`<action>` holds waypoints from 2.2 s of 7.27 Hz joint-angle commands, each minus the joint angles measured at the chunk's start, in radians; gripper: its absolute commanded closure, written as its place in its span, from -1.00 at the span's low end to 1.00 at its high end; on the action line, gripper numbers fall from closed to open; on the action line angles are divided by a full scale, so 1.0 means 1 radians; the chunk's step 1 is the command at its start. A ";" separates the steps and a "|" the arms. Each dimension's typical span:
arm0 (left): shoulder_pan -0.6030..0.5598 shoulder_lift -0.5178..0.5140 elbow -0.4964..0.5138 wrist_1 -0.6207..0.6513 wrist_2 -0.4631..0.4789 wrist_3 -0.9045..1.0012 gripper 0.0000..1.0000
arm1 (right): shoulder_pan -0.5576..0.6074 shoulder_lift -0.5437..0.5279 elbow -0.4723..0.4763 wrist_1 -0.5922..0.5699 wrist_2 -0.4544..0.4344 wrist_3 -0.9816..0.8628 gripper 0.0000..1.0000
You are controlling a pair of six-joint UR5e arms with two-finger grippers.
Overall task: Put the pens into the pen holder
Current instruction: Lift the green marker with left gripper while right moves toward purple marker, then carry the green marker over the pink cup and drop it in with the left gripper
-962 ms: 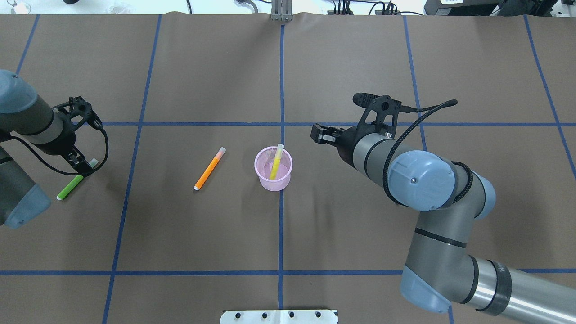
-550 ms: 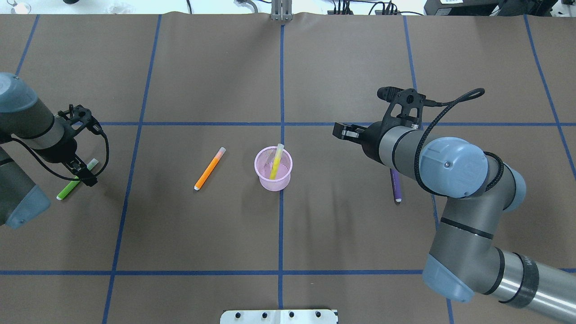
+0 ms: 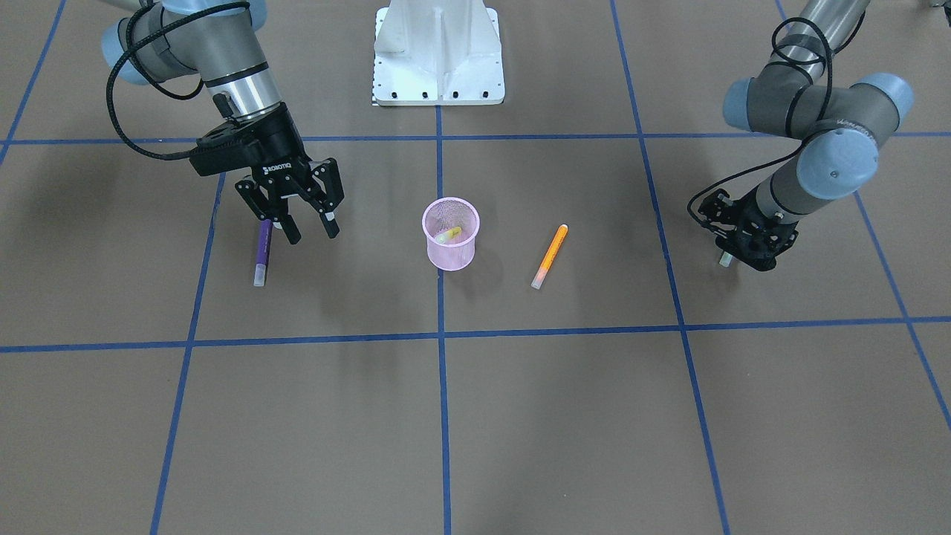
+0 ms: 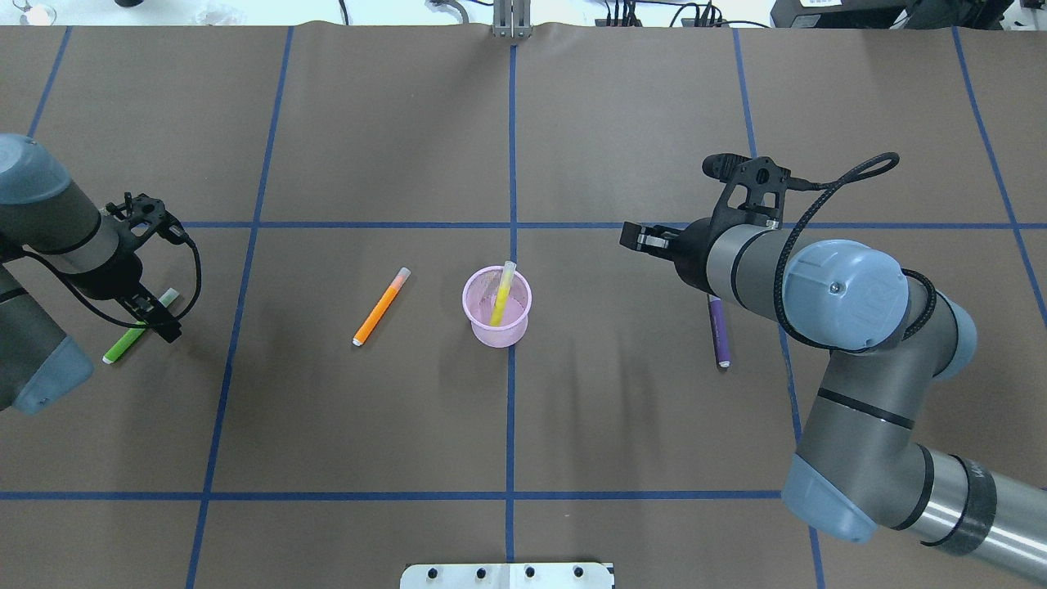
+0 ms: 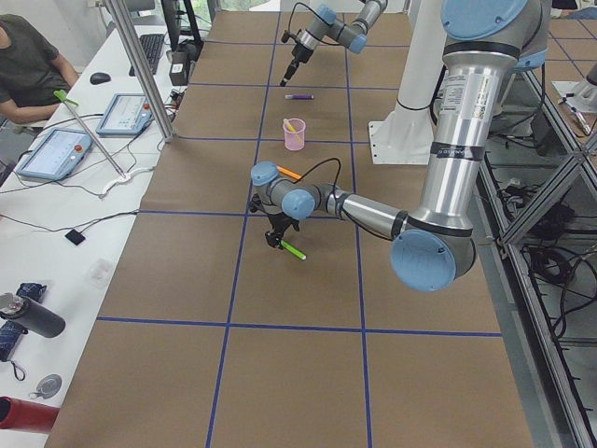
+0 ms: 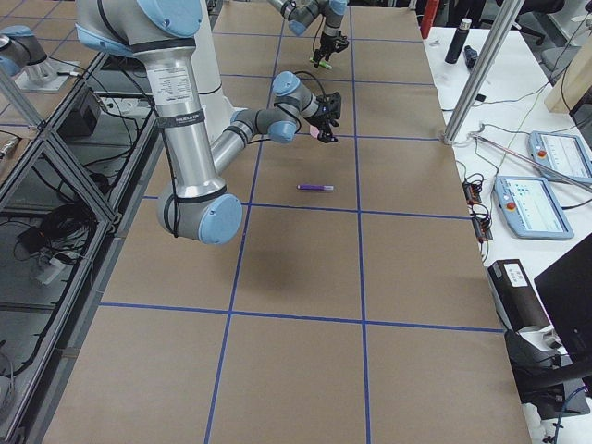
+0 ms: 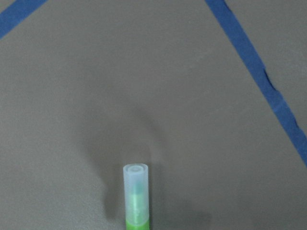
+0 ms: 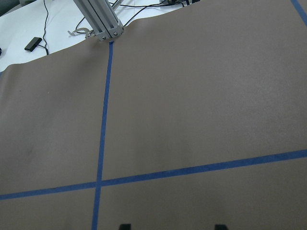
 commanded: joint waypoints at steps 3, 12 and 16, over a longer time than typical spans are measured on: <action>-0.010 -0.008 0.017 -0.001 0.004 0.042 -0.08 | 0.005 -0.016 0.002 0.001 0.002 -0.001 -0.32; -0.065 -0.004 -0.075 0.007 -0.053 0.018 1.00 | 0.007 -0.029 0.018 0.001 0.002 -0.001 -0.32; 0.005 -0.140 -0.284 -0.002 0.073 -0.406 1.00 | 0.021 -0.098 0.031 0.065 0.027 -0.018 -0.31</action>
